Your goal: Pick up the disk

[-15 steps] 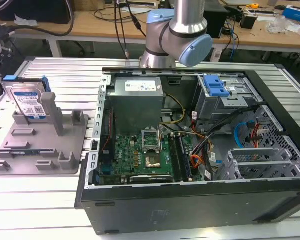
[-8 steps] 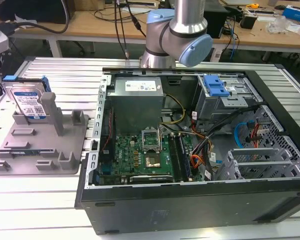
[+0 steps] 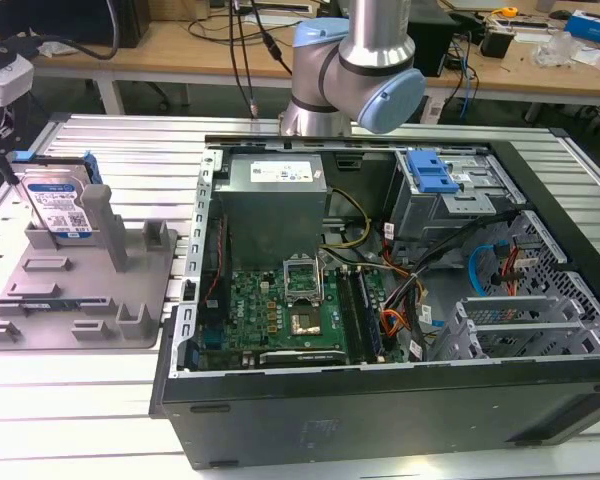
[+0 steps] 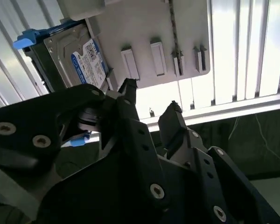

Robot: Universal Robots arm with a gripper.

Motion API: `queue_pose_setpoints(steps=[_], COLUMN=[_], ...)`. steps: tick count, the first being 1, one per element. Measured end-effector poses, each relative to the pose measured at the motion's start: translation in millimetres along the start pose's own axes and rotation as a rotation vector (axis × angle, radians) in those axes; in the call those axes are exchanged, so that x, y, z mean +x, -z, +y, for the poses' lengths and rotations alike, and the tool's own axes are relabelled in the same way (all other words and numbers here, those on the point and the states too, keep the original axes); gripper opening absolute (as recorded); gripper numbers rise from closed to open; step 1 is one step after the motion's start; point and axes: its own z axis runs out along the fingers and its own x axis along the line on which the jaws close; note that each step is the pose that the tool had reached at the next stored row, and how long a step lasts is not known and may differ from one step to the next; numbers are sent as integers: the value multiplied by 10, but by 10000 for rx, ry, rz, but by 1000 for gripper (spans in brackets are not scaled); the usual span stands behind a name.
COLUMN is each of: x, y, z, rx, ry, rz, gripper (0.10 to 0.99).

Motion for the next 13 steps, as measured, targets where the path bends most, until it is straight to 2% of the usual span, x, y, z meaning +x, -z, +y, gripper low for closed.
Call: queue_pose_setpoints(steps=[2, 6, 13], x=[0, 0, 0], y=[-1, -7, -17], z=[0, 0, -1], rx=[0, 1, 2], ry=[435, 1449, 2810], rz=[16, 55, 107], gripper=[545, 545, 545])
